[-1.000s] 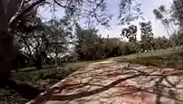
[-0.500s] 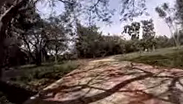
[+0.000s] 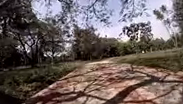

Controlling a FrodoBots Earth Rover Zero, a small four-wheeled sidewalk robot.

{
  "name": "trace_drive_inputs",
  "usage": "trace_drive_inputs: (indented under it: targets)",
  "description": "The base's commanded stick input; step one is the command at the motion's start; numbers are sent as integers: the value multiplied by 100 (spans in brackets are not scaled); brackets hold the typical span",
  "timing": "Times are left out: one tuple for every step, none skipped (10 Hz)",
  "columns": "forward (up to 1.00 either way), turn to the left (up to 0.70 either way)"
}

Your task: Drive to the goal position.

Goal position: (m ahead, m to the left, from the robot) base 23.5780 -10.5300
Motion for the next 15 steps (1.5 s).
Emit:
trace_drive_inputs:
  targets:
    - [70,0]
    - [70,0]
    - [70,0]
    - [70,0]
    - [70,0]
    - [70,0]
    - [70,0]
    - [70,0]
    - [70,0]
    - [70,0]
    - [70,0]
    - [70,0]
    - [70,0]
    - [70,0]
    - [70,0]
